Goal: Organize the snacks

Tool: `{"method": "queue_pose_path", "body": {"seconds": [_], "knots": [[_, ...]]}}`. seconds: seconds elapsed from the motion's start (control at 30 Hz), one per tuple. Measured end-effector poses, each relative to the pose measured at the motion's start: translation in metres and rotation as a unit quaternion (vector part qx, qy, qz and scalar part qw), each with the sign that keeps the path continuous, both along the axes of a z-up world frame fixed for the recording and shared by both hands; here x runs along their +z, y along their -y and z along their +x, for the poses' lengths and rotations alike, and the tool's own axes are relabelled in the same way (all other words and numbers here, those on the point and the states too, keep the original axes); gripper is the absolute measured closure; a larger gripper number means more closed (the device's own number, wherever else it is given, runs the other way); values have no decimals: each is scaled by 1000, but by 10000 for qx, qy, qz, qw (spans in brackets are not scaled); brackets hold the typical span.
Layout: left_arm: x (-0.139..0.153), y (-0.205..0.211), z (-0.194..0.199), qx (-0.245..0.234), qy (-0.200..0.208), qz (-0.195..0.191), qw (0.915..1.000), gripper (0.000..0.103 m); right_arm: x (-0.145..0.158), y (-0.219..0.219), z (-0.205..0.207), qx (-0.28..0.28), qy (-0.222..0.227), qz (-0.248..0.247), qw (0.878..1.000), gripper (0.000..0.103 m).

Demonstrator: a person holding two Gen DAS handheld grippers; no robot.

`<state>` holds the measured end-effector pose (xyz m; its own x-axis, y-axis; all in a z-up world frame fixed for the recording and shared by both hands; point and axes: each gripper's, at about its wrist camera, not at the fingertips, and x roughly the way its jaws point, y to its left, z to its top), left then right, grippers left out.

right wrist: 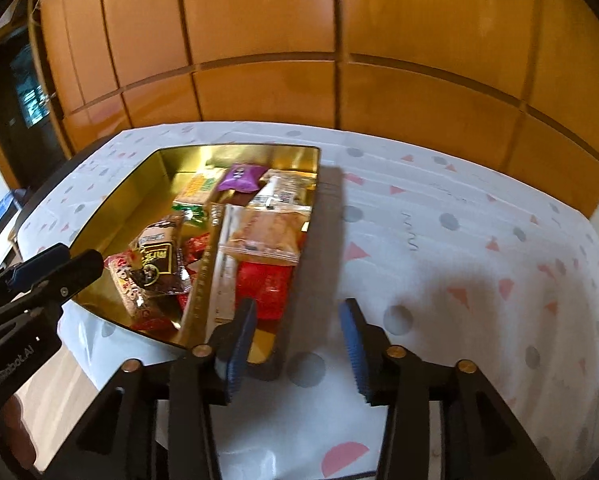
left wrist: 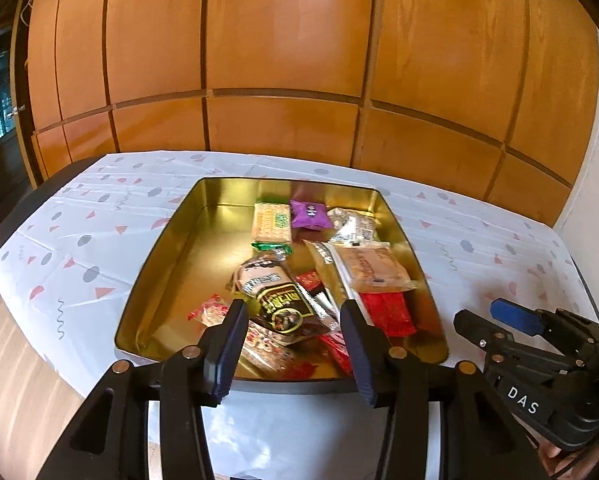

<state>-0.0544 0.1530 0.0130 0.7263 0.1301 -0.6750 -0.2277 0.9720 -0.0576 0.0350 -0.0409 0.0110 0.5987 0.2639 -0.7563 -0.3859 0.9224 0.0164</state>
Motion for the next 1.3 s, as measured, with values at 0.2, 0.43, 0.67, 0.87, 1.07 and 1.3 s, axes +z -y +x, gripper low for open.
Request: {"method": "queue_pose_path", "body": {"seconds": [0.2, 0.43, 0.67, 0.87, 1.07, 1.3], "knots": [[-1, 11, -1, -75, -52, 100, 9999, 55, 2, 9, -3, -121, 78, -38, 9999, 48], [-1, 11, -2, -20, -44, 119, 9999, 55, 2, 9, -5, -125, 116, -53, 9998, 46], [-1, 10, -2, 30, -58, 130, 9999, 55, 3, 10, -5, -128, 119, -50, 9998, 45], [-3, 9, 0, 79, -101, 167, 9998, 55, 3, 9, -5, -107, 110, -57, 9999, 43], [-1, 7, 0, 142, -90, 193, 9997, 39, 2, 7, -4, -95, 110, -62, 9999, 42], [2, 7, -3, 184, 41, 197, 9996, 39, 3, 6, -5, -103, 129, -63, 9998, 40]]}}
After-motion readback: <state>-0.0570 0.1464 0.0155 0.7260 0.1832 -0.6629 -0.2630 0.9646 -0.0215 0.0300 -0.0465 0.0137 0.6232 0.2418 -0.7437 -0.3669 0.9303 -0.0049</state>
